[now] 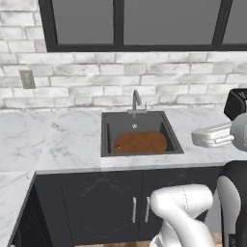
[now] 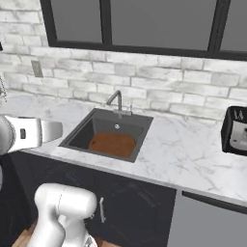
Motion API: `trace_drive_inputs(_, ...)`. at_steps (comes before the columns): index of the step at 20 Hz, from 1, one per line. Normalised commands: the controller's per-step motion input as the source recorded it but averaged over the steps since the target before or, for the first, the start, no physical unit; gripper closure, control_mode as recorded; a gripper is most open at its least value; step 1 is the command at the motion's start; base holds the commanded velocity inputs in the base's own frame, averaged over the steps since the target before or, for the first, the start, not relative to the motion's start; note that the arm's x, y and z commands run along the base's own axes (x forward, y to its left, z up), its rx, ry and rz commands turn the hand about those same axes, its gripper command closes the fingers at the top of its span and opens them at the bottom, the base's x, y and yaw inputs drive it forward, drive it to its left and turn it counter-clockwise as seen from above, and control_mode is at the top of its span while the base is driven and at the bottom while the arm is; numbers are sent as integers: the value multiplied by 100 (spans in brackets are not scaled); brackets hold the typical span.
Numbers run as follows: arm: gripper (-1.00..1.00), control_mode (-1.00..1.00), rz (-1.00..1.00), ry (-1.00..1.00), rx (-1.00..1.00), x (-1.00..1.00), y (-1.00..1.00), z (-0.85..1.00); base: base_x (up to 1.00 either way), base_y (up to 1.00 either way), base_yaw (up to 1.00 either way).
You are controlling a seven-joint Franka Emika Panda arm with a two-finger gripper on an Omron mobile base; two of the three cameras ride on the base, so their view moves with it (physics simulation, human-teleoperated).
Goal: Move the cutting board and knife to the sink. Then move spray from the cabinet to the counter.
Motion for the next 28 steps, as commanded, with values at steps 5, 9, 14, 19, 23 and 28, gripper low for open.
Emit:
trace_drive_inputs(5, -100, 100, 0, 0, 0, 0, 0, 0, -100, -33, -4)
trace_drive_inputs(9, -100, 100, 0, 0, 0, 0, 0, 0, -100, -9, -13)
trace_drive_inputs(14, -100, 100, 0, 0, 0, 0, 0, 0, -100, -21, -3)
trace_drive_inputs(19, -100, 100, 0, 0, 0, 0, 0, 0, -100, 49, 19)
trace_drive_inputs(23, -100, 100, 0, 0, 0, 0, 0, 0, -37, 91, 62)
trace_drive_inputs(28, -100, 100, 0, 0, 0, 0, 0, 0, 0, 25, 96)
